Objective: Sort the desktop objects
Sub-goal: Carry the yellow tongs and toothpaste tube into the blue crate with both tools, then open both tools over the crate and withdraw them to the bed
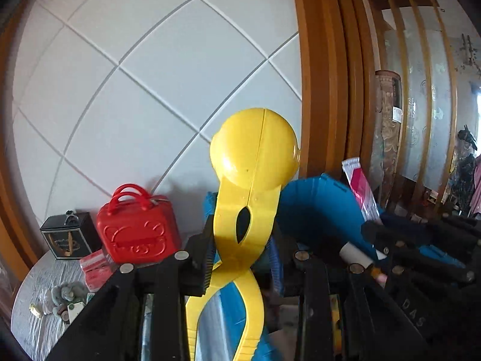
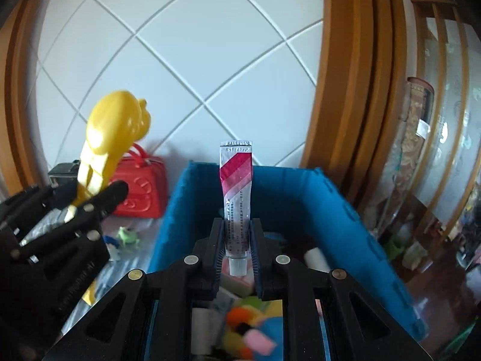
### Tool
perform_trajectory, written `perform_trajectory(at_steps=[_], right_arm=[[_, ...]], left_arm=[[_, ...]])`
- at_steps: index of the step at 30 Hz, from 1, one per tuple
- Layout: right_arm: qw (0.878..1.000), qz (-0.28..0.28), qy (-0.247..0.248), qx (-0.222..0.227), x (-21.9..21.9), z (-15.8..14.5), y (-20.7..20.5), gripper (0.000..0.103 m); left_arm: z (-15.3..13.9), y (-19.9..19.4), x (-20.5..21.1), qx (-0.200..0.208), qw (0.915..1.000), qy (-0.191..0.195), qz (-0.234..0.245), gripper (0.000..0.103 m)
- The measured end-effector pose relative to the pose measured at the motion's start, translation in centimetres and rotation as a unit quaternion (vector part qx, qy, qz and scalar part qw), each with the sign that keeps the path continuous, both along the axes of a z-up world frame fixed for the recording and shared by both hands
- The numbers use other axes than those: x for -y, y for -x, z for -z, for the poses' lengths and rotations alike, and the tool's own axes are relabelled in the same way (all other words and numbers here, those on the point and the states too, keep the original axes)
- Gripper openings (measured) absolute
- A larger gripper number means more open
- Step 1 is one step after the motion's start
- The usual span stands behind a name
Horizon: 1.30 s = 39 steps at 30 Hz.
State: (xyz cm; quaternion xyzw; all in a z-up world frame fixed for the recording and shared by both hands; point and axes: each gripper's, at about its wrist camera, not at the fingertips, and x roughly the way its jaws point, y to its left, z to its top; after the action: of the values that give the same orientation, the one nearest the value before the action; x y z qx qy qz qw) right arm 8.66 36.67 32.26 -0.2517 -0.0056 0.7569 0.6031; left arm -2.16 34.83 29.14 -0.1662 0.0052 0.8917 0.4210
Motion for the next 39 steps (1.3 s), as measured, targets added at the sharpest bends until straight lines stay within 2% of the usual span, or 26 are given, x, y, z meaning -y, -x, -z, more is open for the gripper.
perform_trajectory(at_steps=[4, 7, 12, 14, 18, 21, 25, 27, 29, 31, 36, 38, 39], right_arm=[[0.999, 0.014, 0.030, 0.009, -5.8, -1.1, -6.9, 0.017], [0.997, 0.021, 0.072, 0.012, -9.8, -0.5, -10.8, 0.017], [0.986, 0.021, 0.165, 0.017, -16.3, 3.9, -14.4, 0.017], [0.980, 0.024, 0.196, 0.021, -18.1, 5.6, -15.0, 0.017], [0.969, 0.034, 0.242, 0.045, -20.4, 8.3, -15.6, 0.017], [0.960, 0.040, 0.270, 0.070, -21.3, 9.8, -15.6, 0.017], [0.953, 0.045, 0.286, 0.083, -21.6, 10.6, -15.6, 0.017], [0.952, 0.048, 0.290, 0.083, -21.6, 11.0, -16.1, 0.017], [0.950, 0.048, 0.298, 0.077, -21.8, 11.3, -16.5, 0.017], [0.950, 0.049, 0.302, 0.071, -22.0, 11.4, -16.7, 0.017], [0.952, 0.052, 0.293, 0.076, -21.8, 11.1, -16.6, 0.019], [0.954, 0.052, 0.287, 0.073, -21.5, 10.7, -16.8, 0.028], [0.956, 0.052, 0.281, 0.070, -21.3, 10.4, -16.9, 0.036]], left_arm=[[-2.2, -4.0, -6.6, 0.026, 0.9994, 0.017, 0.015, 0.031], [-1.0, -5.8, -11.9, 0.050, 0.9961, 0.071, 0.013, 0.031], [4.6, -5.8, -18.6, 0.123, 0.9776, 0.171, 0.008, 0.031], [6.5, -6.1, -20.3, 0.133, 0.9702, 0.202, -0.001, 0.031], [8.8, -5.7, -21.5, 0.151, 0.9593, 0.238, -0.001, 0.031], [10.0, -5.3, -21.8, 0.171, 0.9521, 0.253, 0.003, 0.031], [10.7, -5.1, -22.3, 0.189, 0.9460, 0.264, 0.008, 0.032], [10.8, -5.4, -22.3, 0.186, 0.9463, 0.264, 0.012, 0.032], [10.9, -5.4, -22.3, 0.183, 0.9475, 0.262, 0.012, 0.039], [10.9, -5.4, -22.2, 0.181, 0.9483, 0.260, 0.009, 0.054], [10.3, -4.9, -22.1, 0.173, 0.9523, 0.251, -0.002, 0.058], [9.9, -4.8, -21.7, 0.168, 0.9542, 0.247, -0.010, 0.058], [9.5, -4.9, -21.3, 0.169, 0.9561, 0.239, -0.012, 0.058]])
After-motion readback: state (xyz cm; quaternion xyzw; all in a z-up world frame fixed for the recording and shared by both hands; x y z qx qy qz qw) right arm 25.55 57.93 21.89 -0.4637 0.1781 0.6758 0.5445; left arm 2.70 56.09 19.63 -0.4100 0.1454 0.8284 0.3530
